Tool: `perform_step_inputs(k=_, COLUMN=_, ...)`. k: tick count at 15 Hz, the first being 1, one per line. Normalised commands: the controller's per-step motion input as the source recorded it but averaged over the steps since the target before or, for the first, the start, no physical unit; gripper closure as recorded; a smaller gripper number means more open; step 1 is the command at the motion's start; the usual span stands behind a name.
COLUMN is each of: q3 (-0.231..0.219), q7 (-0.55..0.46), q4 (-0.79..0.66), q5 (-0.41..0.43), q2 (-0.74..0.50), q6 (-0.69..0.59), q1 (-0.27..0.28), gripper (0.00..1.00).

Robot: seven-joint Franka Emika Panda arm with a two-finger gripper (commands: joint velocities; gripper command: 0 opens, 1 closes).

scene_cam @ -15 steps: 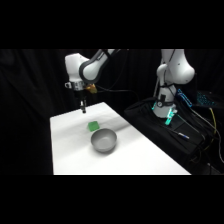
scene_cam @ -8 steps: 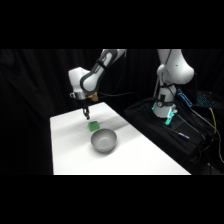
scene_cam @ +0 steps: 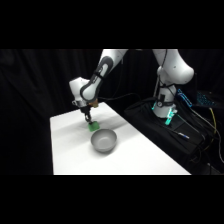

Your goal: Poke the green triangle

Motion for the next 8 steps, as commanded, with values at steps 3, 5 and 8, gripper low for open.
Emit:
perform_step_inputs(k=3, q3=0.089, q7=-0.04, q4=0.35, q5=0.127, q2=0.24, q6=-0.21, q1=-0.111, gripper=0.99)
perform_step_inputs(k=5, q3=0.058, q7=-0.03, q4=0.21, q5=0.095, q2=0.1, q6=-0.22, q1=-0.068, gripper=0.99)
perform_step_inputs(k=8, q3=0.017, q7=-0.03, q4=-0.09, q5=0.053, q2=-0.21, q6=-0.12, q1=-0.026, gripper=0.98)
